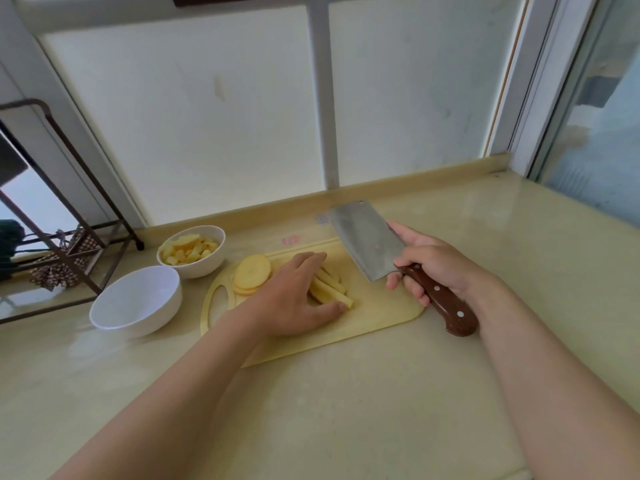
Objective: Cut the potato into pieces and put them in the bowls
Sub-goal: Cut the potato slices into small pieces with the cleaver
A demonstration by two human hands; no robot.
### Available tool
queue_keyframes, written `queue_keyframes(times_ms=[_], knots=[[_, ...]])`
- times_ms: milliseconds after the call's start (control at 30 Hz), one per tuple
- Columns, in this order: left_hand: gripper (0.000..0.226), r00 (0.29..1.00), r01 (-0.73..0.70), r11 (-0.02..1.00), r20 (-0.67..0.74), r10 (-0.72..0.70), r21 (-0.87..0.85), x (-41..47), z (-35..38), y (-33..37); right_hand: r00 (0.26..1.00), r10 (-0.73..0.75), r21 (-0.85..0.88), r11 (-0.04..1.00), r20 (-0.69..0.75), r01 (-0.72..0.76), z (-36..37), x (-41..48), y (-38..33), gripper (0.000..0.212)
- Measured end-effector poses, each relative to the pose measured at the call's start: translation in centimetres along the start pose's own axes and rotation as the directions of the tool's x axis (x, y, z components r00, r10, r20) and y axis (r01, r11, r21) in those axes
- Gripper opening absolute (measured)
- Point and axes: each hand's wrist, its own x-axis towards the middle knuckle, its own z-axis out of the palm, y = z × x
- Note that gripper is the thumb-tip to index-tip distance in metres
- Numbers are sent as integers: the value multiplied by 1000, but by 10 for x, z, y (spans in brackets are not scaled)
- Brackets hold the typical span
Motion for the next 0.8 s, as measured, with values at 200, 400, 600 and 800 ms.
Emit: queue_keyframes(times_ms=[200,400,600,800], knots=[[87,998,-10,999,62,8,46,7,-5,1,1000,-13,30,999,5,13,-2,1,0,74],[77,1000,-11,998,19,10,68,0,-8,7,1000,-12,46,999,16,12,-3,3,1,75],[73,994,30,995,102,-40,98,1,-15,20,1000,-18,44,999,19,17,-3,4,2,75],[54,985,61,981,149,-89,182,2,-20,32,1000,-17,53,998,25,16,-3,4,2,74]])
